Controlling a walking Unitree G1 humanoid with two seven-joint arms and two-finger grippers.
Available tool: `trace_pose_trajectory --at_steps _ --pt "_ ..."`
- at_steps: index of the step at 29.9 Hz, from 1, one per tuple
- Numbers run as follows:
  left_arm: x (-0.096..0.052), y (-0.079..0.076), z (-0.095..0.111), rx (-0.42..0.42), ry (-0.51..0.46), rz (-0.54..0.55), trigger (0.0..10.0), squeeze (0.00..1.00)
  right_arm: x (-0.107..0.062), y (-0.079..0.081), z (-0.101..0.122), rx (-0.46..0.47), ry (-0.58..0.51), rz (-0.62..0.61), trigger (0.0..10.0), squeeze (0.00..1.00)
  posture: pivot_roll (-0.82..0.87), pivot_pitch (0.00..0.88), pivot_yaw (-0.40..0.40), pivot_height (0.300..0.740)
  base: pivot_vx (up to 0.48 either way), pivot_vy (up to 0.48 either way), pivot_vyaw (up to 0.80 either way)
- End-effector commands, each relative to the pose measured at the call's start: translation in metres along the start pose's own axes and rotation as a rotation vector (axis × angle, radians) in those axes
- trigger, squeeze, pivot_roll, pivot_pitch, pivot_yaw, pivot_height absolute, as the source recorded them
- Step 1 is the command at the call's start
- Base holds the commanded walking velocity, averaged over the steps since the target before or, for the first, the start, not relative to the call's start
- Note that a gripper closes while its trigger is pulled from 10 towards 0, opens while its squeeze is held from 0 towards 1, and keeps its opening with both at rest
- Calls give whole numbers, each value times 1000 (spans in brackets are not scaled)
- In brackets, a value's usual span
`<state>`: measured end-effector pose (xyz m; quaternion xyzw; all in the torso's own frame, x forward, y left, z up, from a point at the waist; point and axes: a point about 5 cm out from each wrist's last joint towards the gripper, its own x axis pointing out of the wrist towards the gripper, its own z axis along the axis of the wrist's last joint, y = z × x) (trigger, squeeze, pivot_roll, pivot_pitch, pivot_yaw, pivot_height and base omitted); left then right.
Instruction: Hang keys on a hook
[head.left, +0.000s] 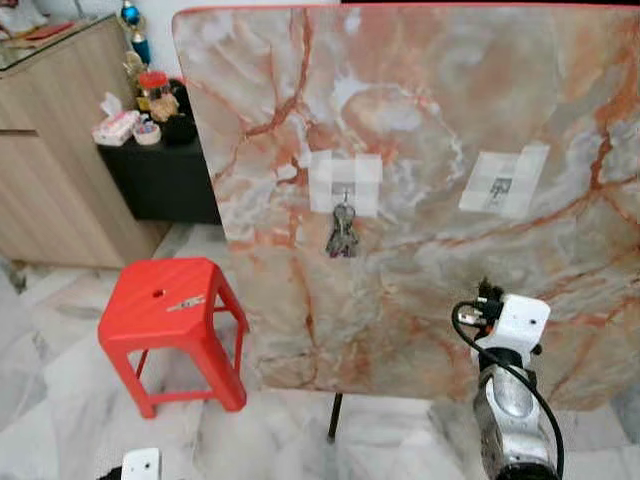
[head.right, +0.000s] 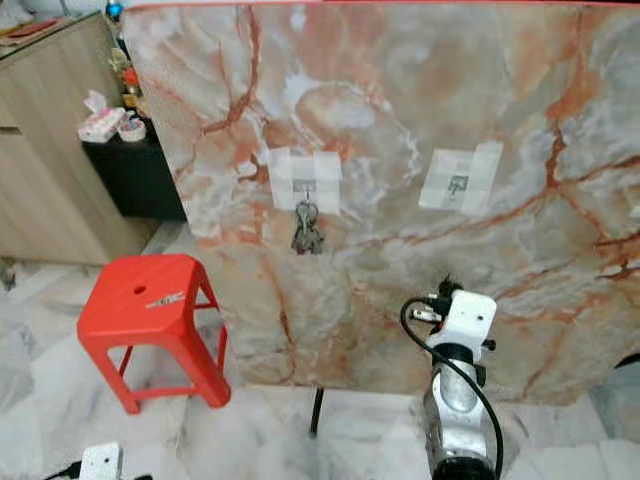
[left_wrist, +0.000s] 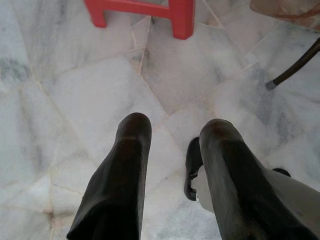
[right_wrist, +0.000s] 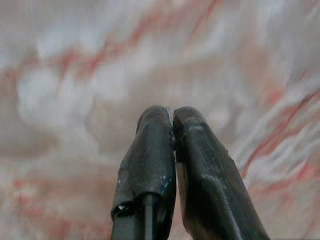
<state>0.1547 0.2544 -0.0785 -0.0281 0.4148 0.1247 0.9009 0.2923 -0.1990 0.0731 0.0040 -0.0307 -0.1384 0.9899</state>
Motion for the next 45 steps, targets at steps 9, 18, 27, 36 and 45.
trace_pose_trajectory --at_steps 9,18,27,36,45 --pt "-1 -9 -10 8 27 -6 10000 0 -8 -6 44 10 -120 -120 10000 0 13 0 -17 740 0 0 0" --pt "0 -15 -8 24 28 -15 10000 0 -1 5 59 41 -128 -107 10000 0 21 0 -23 740 0 0 0" --pt "1 -19 -7 30 26 -15 10000 0 13 28 77 94 -169 -27 10000 0 25 0 -22 740 0 0 0" --pt "1 -19 -7 33 25 -17 10000 0 15 46 87 125 -203 17 10000 0 32 0 -19 740 0 0 0" --pt "0 -18 -7 31 27 -15 10000 0 14 49 95 134 -241 4 10000 0 34 0 -19 740 0 0 0"
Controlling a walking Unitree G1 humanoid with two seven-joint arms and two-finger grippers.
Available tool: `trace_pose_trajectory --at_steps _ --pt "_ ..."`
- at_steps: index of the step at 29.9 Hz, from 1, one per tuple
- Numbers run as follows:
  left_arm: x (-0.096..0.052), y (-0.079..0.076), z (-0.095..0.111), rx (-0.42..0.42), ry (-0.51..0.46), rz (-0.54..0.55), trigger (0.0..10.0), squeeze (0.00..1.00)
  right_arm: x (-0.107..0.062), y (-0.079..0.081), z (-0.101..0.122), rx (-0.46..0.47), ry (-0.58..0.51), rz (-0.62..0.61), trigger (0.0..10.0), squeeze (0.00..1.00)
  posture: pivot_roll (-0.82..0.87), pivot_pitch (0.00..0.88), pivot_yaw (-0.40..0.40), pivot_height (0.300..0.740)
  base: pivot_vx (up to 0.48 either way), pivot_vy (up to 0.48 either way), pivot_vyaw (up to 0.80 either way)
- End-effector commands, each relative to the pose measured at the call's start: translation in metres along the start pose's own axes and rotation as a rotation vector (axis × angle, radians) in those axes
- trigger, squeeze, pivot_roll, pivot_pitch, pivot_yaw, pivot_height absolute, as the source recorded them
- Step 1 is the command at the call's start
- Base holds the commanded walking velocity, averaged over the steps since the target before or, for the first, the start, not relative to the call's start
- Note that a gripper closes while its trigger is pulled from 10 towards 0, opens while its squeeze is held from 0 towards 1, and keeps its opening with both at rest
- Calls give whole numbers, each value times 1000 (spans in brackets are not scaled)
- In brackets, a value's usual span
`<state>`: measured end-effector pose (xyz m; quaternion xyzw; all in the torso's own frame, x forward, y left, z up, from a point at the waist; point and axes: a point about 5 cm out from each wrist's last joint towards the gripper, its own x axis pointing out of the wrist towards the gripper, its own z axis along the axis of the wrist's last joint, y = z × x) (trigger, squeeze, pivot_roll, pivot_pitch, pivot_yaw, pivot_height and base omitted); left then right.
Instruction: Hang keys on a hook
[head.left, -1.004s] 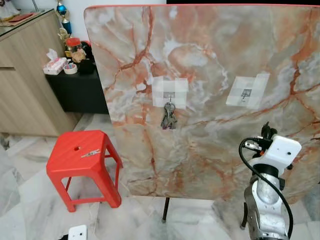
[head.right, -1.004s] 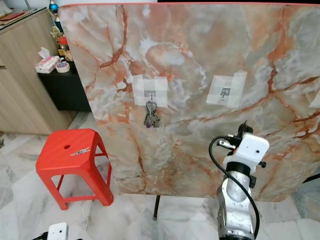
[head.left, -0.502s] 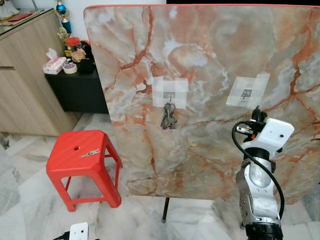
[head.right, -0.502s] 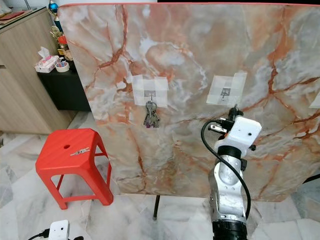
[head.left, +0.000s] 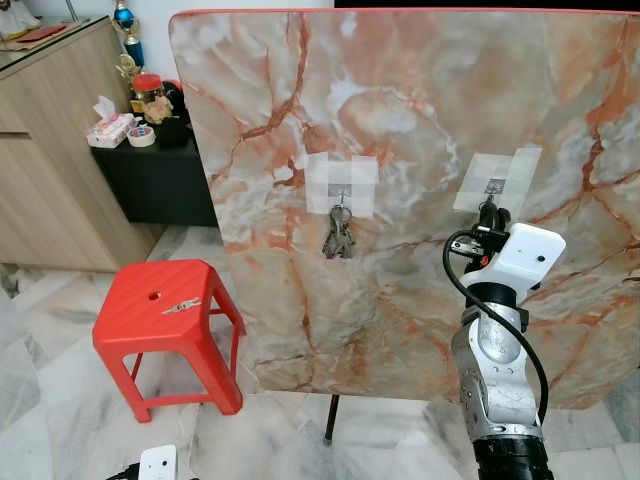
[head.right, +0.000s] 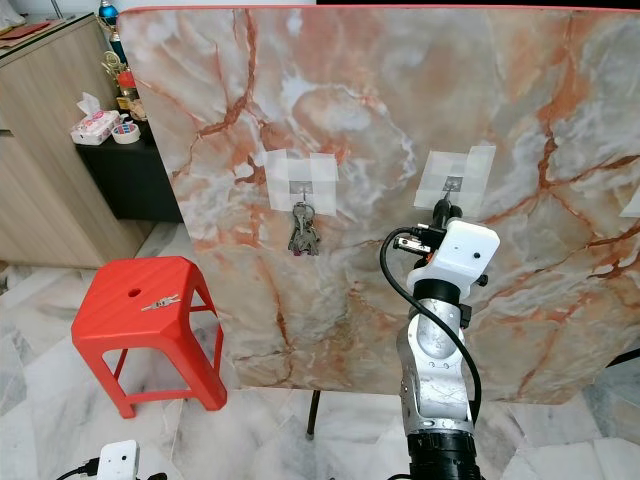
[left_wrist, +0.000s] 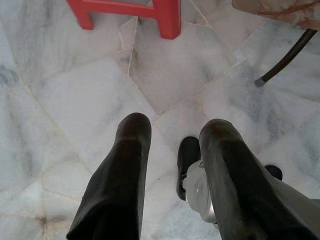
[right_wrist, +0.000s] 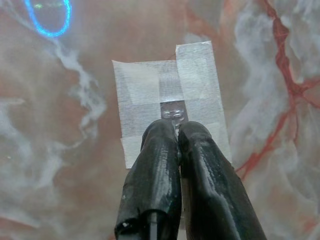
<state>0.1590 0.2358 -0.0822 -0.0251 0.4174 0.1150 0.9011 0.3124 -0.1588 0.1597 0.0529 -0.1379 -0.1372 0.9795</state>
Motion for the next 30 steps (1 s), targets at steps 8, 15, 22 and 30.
trace_pose_trajectory --at_steps 8,15,22,30 --pt "-1 0 -4 13 20 0 10000 0 5 8 13 21 -54 10 10000 0 33 0 -17 740 0 0 0" --pt "-1 0 -4 12 20 -1 10000 0 8 9 14 21 -63 4 10000 0 35 0 -15 740 0 0 0" --pt "-1 1 -4 16 20 -1 10000 0 11 1 16 2 -70 -80 10000 0 37 0 -14 740 0 0 0" --pt "-1 0 -4 29 22 -5 10000 0 12 -2 15 2 -65 -104 10000 0 36 0 -15 740 0 0 0"
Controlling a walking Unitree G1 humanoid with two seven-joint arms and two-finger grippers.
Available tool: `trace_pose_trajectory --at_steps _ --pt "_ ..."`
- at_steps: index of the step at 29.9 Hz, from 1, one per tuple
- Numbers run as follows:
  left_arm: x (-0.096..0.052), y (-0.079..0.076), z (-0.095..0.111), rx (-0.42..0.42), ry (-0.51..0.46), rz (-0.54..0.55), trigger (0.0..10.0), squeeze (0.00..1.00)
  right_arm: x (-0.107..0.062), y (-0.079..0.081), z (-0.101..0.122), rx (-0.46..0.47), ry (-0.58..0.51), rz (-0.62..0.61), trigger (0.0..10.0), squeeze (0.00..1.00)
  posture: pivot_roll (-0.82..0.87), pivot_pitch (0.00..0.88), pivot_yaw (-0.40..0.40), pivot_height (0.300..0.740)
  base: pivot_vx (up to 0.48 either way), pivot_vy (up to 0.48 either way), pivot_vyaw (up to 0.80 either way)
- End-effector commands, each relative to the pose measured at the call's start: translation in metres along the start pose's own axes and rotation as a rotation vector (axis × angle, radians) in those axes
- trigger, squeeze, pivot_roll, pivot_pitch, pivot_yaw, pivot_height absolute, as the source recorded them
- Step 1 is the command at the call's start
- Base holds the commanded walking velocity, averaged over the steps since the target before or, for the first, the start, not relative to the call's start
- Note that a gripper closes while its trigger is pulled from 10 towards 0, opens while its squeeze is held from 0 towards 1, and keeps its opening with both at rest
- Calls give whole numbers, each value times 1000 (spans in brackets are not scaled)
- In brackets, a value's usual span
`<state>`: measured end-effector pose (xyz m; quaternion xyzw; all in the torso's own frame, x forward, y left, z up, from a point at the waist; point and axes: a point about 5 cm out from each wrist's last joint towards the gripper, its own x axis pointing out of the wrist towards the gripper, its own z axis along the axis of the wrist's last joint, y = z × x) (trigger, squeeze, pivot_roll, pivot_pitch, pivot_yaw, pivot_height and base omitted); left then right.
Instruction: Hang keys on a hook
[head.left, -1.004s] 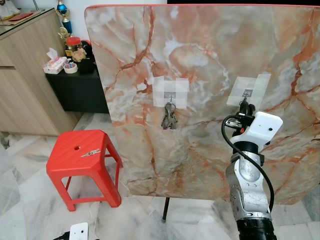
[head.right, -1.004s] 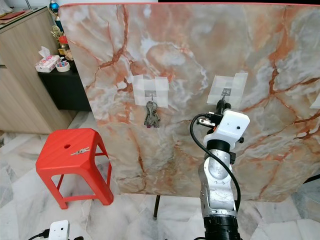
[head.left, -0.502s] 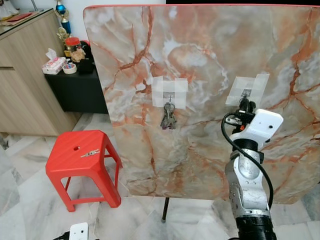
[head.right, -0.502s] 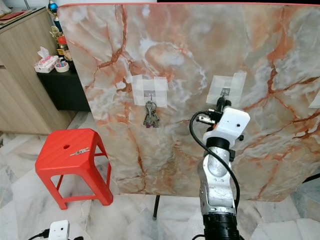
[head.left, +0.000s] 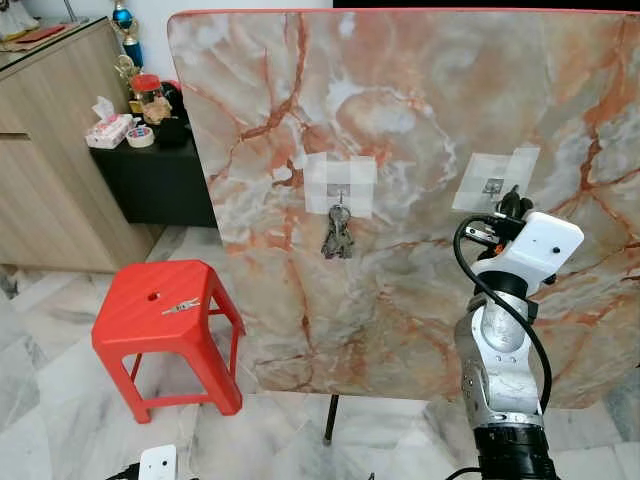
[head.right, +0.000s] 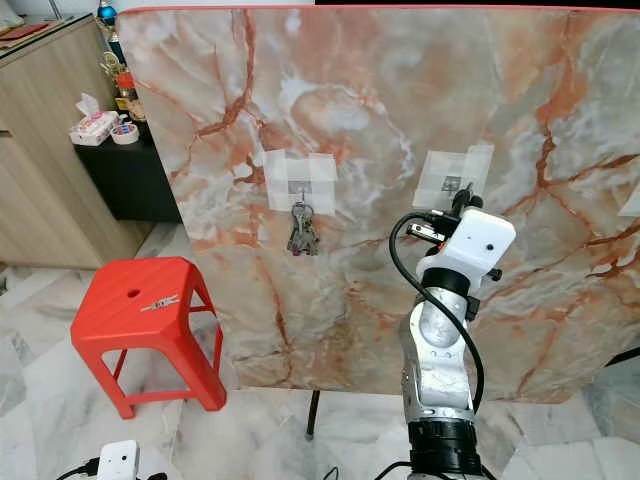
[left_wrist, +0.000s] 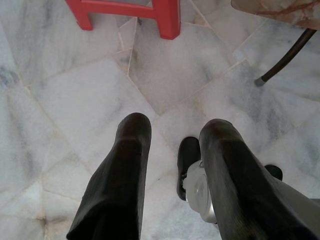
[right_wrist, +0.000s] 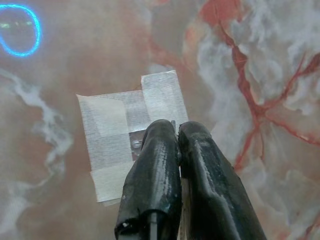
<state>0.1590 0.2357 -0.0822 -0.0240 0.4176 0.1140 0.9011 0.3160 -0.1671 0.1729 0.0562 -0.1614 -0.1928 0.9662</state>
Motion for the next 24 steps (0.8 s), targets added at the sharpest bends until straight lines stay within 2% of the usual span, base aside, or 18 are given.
trace_pose_trajectory --at_steps 1,12,18,24 --pt "-1 1 -4 26 22 -5 10000 0 3 3 3 4 -10 7 10000 0 36 0 -15 740 0 0 0" --pt "-1 1 -4 28 21 -3 10000 0 5 7 3 19 -8 28 10000 0 38 0 -16 740 0 0 0" --pt "-1 1 -4 26 20 -1 10000 0 9 14 4 37 -14 70 10000 0 42 0 -19 740 0 0 0" --pt "-1 1 -4 27 19 1 10000 0 6 22 1 49 2 124 10000 0 44 0 -20 740 0 0 0"
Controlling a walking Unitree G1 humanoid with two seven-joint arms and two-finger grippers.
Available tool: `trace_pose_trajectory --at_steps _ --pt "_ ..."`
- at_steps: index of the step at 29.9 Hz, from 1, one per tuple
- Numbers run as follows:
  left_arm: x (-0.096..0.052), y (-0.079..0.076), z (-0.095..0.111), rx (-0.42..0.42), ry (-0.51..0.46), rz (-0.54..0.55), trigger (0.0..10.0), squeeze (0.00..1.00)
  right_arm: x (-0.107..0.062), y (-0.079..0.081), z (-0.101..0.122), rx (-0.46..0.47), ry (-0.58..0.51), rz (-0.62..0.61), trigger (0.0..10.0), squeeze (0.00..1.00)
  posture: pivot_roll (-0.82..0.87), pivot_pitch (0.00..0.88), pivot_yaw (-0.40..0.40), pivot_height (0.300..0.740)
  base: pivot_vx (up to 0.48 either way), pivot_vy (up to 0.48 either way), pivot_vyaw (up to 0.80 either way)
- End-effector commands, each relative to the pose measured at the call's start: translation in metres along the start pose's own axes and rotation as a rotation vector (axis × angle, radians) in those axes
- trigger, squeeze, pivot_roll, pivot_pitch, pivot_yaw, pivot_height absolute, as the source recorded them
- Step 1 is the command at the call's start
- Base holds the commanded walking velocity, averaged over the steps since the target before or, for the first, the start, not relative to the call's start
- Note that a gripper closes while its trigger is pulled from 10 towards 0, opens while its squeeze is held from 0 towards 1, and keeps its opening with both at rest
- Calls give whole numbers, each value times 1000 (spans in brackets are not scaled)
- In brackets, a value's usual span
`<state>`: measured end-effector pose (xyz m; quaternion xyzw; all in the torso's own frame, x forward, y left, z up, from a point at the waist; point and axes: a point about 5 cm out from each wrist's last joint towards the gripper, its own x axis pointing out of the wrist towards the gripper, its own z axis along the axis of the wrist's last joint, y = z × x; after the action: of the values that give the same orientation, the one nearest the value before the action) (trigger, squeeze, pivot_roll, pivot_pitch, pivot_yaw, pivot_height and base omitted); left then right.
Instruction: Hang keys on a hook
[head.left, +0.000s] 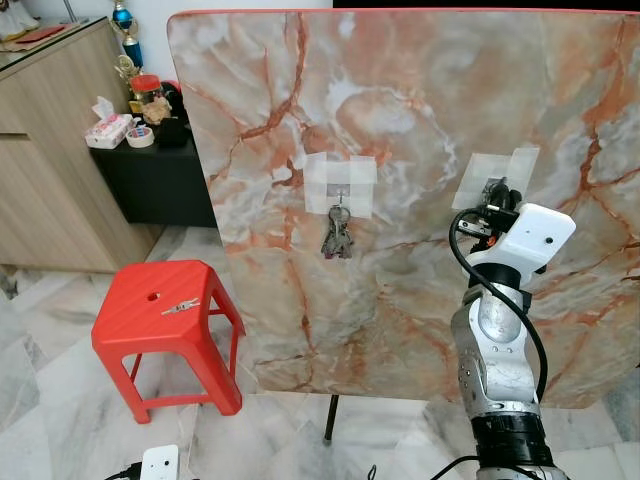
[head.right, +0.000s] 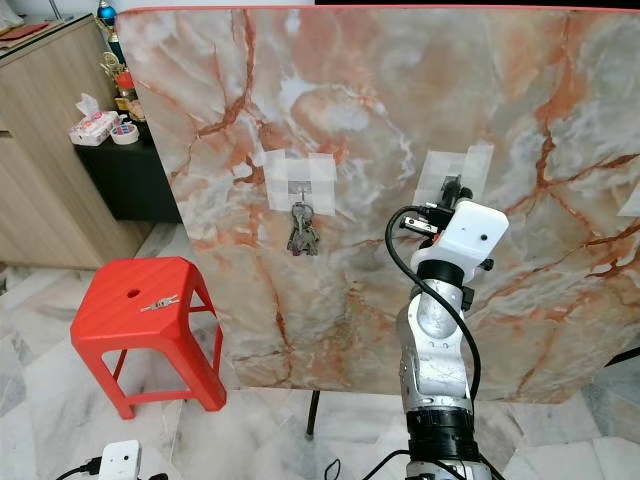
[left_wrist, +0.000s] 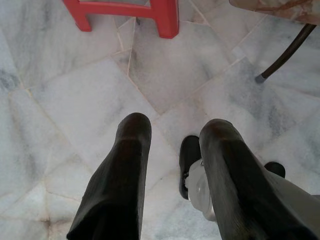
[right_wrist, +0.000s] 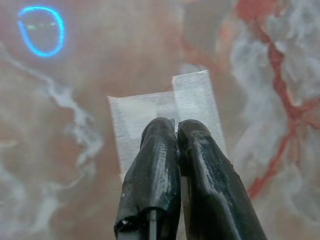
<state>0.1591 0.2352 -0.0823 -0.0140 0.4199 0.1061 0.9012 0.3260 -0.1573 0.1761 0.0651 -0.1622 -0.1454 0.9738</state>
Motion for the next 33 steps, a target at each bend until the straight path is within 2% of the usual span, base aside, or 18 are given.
trace_pose_trajectory --at_steps 1,23,24,25,33 --pt "-1 1 -4 2 17 7 10000 0 1 9 1 17 -5 36 10000 0 44 0 -20 740 0 0 0" --pt "-1 3 -4 13 21 11 10000 0 -1 5 -13 -52 71 34 10000 0 43 0 -16 740 0 0 0" --pt "-1 3 -4 14 21 12 10000 0 -1 5 -14 -47 73 44 10000 925 42 0 -16 740 0 0 0" --pt "-1 3 -4 14 21 13 10000 0 -2 5 -13 -41 71 51 10000 1000 41 0 -16 740 0 0 0" --pt "-1 3 -4 15 23 13 10000 0 -7 12 -12 -40 63 107 10000 1000 40 0 -16 740 0 0 0"
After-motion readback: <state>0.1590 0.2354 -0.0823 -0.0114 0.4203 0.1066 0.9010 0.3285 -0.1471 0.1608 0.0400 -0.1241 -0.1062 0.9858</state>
